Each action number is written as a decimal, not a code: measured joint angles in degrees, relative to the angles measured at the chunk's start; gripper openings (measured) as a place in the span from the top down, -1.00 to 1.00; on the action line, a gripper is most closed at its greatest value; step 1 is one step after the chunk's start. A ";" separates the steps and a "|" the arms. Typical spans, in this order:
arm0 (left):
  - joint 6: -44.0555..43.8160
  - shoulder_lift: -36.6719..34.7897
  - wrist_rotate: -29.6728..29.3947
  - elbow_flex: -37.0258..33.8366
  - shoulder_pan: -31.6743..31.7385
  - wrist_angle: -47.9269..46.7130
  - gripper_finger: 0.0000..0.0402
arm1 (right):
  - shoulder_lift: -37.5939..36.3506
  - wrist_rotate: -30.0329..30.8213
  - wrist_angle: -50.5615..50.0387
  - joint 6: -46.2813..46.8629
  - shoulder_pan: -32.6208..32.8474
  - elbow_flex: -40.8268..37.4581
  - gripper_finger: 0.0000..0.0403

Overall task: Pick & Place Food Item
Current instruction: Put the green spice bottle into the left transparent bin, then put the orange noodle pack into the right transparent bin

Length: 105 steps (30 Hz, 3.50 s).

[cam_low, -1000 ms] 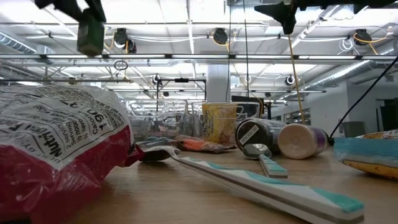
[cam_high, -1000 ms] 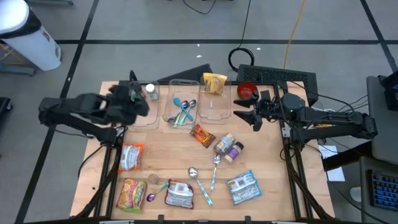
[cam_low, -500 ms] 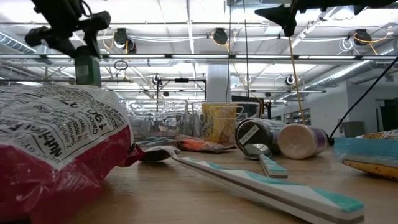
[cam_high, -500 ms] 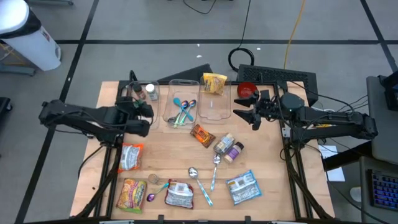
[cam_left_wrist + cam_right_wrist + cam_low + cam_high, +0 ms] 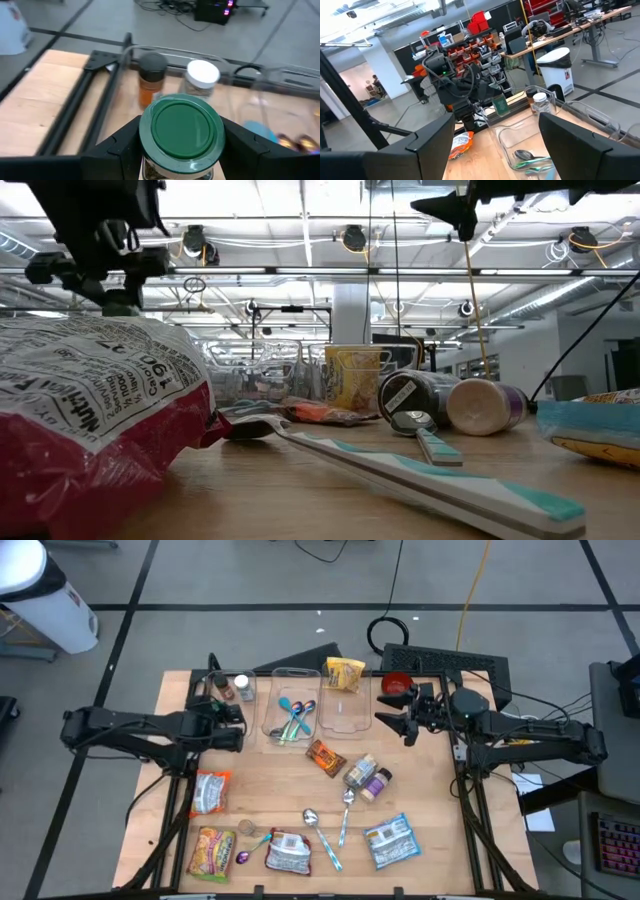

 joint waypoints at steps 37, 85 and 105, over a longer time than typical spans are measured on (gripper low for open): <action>51.18 0.00 14.63 -12.61 34.61 43.21 -0.03 | 2.69 0.23 0.08 5.07 -4.51 0.00 -0.40; 58.41 -0.32 16.65 -20.50 37.67 59.19 -0.84 | 2.69 4.33 0.03 6.57 -4.48 -0.01 -0.40; 65.39 -20.05 32.48 -16.34 37.67 59.72 -0.85 | 2.69 4.07 0.06 6.48 -4.48 0.00 -0.40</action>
